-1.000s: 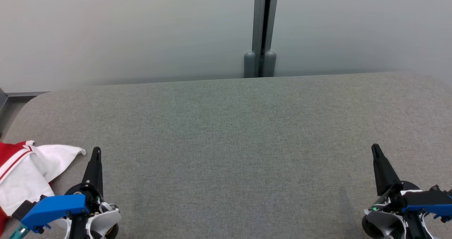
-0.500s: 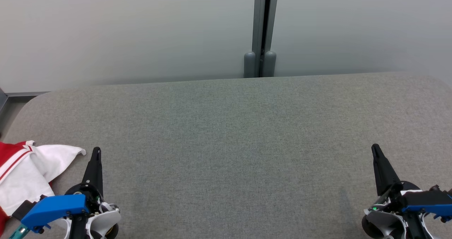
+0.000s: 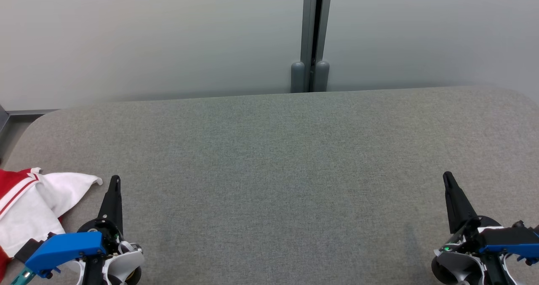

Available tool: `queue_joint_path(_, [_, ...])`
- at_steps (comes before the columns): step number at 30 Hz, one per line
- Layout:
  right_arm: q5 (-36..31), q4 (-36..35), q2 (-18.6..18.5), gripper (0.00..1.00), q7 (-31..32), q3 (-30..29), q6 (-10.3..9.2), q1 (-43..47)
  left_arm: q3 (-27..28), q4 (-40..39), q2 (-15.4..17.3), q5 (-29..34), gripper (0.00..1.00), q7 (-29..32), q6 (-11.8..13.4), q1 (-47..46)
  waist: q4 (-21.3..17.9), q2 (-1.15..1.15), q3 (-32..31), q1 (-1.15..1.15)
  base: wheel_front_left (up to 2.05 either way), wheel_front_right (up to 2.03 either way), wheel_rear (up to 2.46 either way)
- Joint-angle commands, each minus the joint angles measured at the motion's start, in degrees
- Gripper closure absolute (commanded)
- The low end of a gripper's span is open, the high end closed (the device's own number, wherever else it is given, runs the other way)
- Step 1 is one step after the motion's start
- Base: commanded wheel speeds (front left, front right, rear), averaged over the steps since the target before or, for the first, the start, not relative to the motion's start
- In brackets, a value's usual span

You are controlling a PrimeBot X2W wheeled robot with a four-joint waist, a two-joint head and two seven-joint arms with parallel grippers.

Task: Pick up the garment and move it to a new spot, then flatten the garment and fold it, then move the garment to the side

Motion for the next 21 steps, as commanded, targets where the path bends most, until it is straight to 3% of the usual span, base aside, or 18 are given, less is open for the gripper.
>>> queue_joint_path(1, [0.2, -0.2, -0.4, 1.00, 0.2, -0.1, 0.02, 0.6, 0.0, -0.3, -0.1, -0.1, 1.00, 0.2, 0.1, 0.1, 0.0, 0.00, 0.0, 0.00, 0.00, 0.00, 0.00])
queue_joint_path(12, [0.2, -0.2, -0.4, 1.00, 0.2, -0.1, 0.02, 0.6, 0.0, -0.3, -0.1, -0.1, 1.00, 0.2, 0.1, 0.1, 0.0, 0.00, 0.0, 0.00, 0.00, 0.00, 0.00])
queue_joint_path(13, [0.0, 0.0, 0.0, 0.00, 0.0, 0.0, 0.00, 0.0, 0.0, 0.0, 0.0, 0.0, 0.00, 0.0, 0.0, 0.0, 0.0, 0.00, 0.0, 0.00, 0.00, 0.00, 0.00])
queue_joint_path(21, [-2.0, 0.9, -0.2, 0.00, -1.7, 1.6, -0.02, 0.2, -0.6, 1.5, 0.5, 1.3, 0.00, -1.5, 0.0, 0.8, 0.0, 0.00, 0.1, 0.00, 0.00, 0.00, 0.00])
